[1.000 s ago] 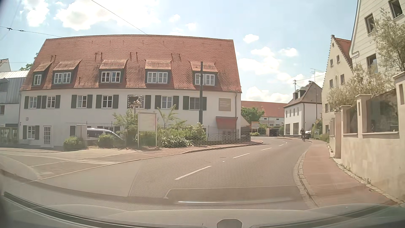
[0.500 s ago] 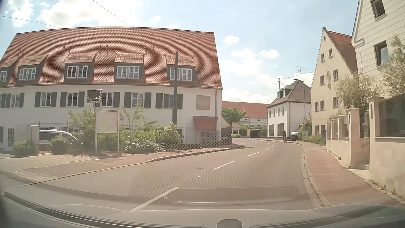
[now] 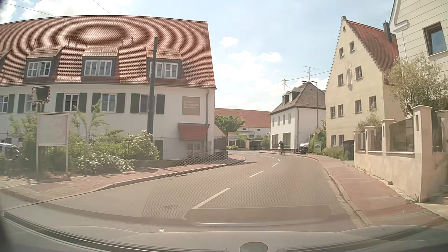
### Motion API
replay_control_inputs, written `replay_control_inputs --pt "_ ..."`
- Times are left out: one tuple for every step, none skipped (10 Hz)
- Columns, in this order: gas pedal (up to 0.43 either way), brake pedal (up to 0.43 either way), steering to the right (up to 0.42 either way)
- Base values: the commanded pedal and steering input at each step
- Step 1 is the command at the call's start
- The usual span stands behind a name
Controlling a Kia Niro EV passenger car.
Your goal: Follow the waypoints while adhering to traffic rules and regulations
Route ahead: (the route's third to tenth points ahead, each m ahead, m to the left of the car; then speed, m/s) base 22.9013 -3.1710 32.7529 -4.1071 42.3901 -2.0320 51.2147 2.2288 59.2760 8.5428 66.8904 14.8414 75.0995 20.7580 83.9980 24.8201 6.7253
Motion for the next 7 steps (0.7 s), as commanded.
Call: replay_control_inputs --pt "0.138 0.0 0.148" --pt "0.138 0.0 0.148" --pt "0.138 0.0 0.146" --pt "0.138 0.0 0.143" --pt "0.15 0.0 0.139" --pt "0.15 0.0 0.134" --pt "0.15 0.0 0.125"
